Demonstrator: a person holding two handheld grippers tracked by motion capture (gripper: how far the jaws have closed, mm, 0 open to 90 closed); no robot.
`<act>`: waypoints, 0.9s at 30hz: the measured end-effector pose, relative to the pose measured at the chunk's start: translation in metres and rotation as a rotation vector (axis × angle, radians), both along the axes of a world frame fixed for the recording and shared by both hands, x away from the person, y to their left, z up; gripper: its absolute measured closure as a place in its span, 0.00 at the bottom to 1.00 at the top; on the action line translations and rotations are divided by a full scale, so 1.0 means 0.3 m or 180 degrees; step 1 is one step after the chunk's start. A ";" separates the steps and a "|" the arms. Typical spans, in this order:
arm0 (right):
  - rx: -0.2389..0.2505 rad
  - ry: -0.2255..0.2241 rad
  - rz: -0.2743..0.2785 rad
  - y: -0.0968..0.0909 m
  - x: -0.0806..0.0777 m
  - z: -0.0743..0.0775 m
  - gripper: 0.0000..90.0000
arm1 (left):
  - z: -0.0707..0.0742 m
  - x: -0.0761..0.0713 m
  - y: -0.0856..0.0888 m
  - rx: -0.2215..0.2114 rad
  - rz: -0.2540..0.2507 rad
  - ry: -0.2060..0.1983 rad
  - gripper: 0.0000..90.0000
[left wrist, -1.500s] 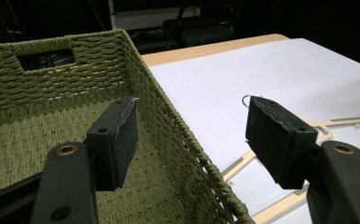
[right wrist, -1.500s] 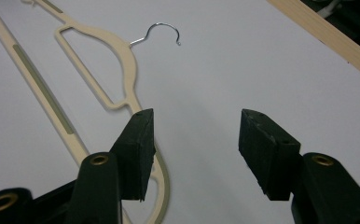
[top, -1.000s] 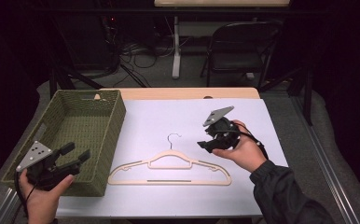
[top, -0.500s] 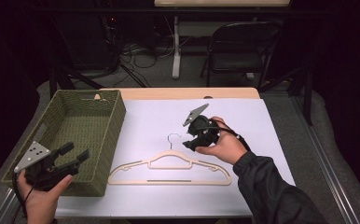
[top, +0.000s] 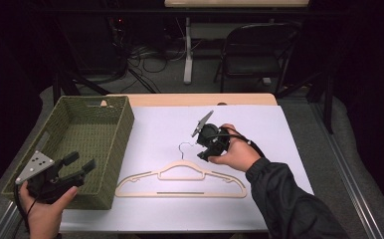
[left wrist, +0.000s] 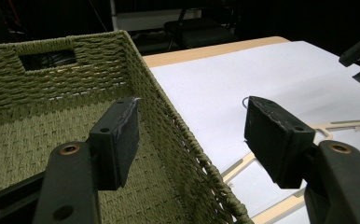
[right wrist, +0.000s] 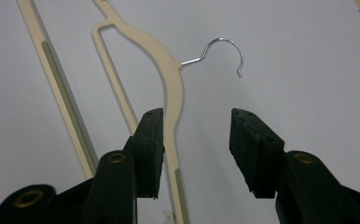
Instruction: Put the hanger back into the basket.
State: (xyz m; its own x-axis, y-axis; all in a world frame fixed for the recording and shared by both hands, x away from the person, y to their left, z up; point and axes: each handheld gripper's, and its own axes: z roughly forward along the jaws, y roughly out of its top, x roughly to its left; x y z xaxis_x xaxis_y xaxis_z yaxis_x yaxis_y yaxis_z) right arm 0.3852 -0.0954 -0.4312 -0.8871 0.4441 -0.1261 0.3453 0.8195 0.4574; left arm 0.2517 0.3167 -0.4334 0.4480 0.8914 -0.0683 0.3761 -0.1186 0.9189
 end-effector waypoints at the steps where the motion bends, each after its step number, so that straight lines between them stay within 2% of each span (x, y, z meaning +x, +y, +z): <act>1: -0.0026 0.0032 0.0017 0.001 0.001 -0.005 0.62 | 0.000 0.000 0.000 0.0001 0.0002 0.0000 0.39; 6: -0.0168 0.0131 0.0046 0.005 0.013 -0.028 0.68 | -0.002 0.001 0.000 0.0002 0.0008 0.0002 0.39; 8: -0.0216 0.0219 0.0072 0.005 0.020 -0.039 0.70 | -0.002 0.001 -0.001 0.0008 0.0005 0.0006 0.39; 9: -0.0316 0.0260 0.0079 0.005 0.021 -0.037 0.70 | -0.002 0.001 -0.002 0.0010 0.0000 0.0008 0.39; 10: -0.0291 0.0231 0.0084 0.006 0.022 -0.047 0.71 | -0.003 0.002 -0.002 0.0014 -0.0006 0.0009 0.39; 12: -0.0348 0.0247 0.0102 0.007 0.025 -0.056 0.72 | -0.004 0.002 -0.004 0.0018 -0.0008 0.0014 0.39; 14: -0.0406 0.0263 0.0090 0.010 0.026 -0.063 0.74 | -0.003 0.002 -0.005 0.0017 -0.0009 0.0011 0.39; 15: -0.0488 0.0284 0.0090 0.011 0.027 -0.061 0.74 | -0.003 0.002 -0.006 0.0018 -0.0010 0.0009 0.39; 19: -0.0458 0.0255 0.0101 0.015 0.027 -0.071 0.74 | -0.002 0.000 -0.007 0.0024 -0.0020 0.0003 0.39; 20: -0.0548 0.0299 0.0132 0.017 0.028 -0.066 0.74 | -0.002 0.000 -0.008 0.0031 -0.0020 0.0006 0.39; 22: -0.0479 0.0248 0.0143 0.022 0.023 -0.076 0.74 | -0.003 0.001 -0.012 0.0032 -0.0037 0.0013 0.39; 27: -0.0563 0.0305 0.0228 0.032 0.019 -0.096 0.74 | -0.003 0.001 -0.018 0.0038 -0.0059 0.0024 0.39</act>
State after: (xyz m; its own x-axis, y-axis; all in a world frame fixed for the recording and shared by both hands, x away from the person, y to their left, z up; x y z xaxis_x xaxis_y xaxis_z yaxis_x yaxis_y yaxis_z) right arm 0.3909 -0.0858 -0.4599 -0.9272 0.3579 -0.1100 0.3183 0.9081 0.2720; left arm 0.2519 0.3114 -0.4341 0.4639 0.8837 -0.0612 0.3806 -0.1365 0.9146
